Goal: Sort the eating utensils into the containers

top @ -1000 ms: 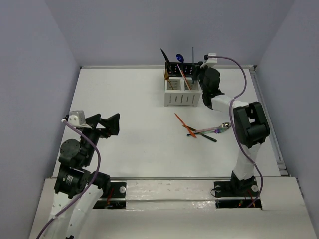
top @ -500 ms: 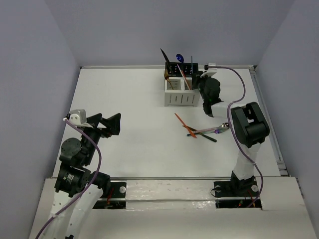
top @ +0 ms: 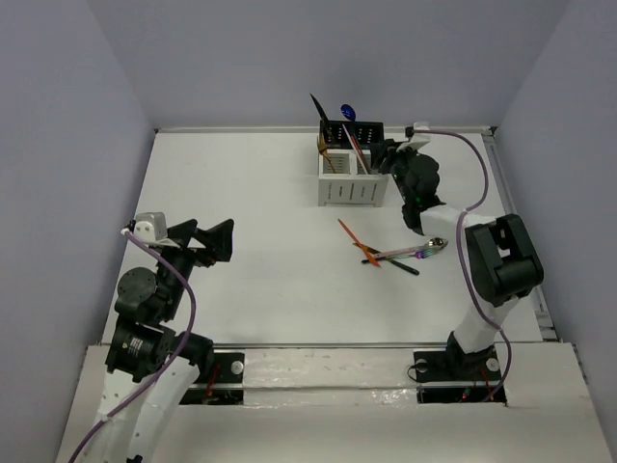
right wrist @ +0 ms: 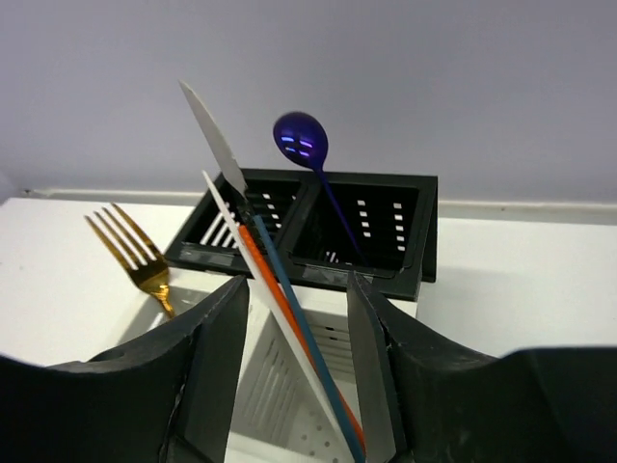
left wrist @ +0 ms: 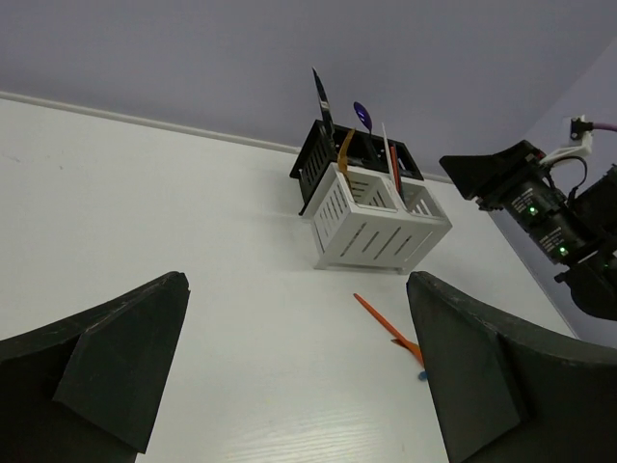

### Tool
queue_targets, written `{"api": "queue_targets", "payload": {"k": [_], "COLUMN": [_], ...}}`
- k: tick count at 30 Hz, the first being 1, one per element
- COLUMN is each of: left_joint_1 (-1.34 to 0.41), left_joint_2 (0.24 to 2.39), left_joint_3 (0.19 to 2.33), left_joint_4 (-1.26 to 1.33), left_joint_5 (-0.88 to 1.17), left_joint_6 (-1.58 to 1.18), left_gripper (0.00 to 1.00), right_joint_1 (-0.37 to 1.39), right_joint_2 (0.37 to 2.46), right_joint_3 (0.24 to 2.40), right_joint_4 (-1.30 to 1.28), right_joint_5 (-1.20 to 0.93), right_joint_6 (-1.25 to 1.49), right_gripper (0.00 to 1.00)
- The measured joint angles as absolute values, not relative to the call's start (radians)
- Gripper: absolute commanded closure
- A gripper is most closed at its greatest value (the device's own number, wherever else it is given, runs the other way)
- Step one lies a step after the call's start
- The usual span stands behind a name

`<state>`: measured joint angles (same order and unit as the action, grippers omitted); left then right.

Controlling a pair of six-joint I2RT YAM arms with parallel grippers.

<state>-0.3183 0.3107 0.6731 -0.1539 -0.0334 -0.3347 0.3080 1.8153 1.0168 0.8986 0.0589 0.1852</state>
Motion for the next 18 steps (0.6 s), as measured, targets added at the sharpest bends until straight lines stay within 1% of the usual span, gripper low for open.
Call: {"api": "queue_targets", "payload": {"k": [4, 10, 15, 18], "left_joint_1": [-0.318, -0.319, -0.326, -0.327], "left_joint_2": [0.304, 0.293, 0.286, 0.279], "left_joint_3": [0.673, 0.673, 0.673, 0.673], "left_joint_4": [-0.154, -0.154, -0.155, -0.155], "left_joint_5": [-0.031, -0.030, -0.030, -0.030], "left_joint_6": [-0.335, -0.335, -0.335, -0.335], "left_gripper": [0.01, 0.01, 0.01, 0.01], "right_joint_1": [0.318, 0.389, 0.489, 0.546], "right_joint_2": [1.691, 1.523, 1.441, 1.442], "right_joint_3": [0.952, 0.892, 0.797, 0.794], "right_joint_4": [0.870, 0.641, 0.450, 0.300], "right_joint_5": [0.056, 0.006, -0.016, -0.017], "right_joint_6": [0.198, 0.302, 0.351, 0.353], "right_gripper": [0.53, 0.59, 0.59, 0.56]}}
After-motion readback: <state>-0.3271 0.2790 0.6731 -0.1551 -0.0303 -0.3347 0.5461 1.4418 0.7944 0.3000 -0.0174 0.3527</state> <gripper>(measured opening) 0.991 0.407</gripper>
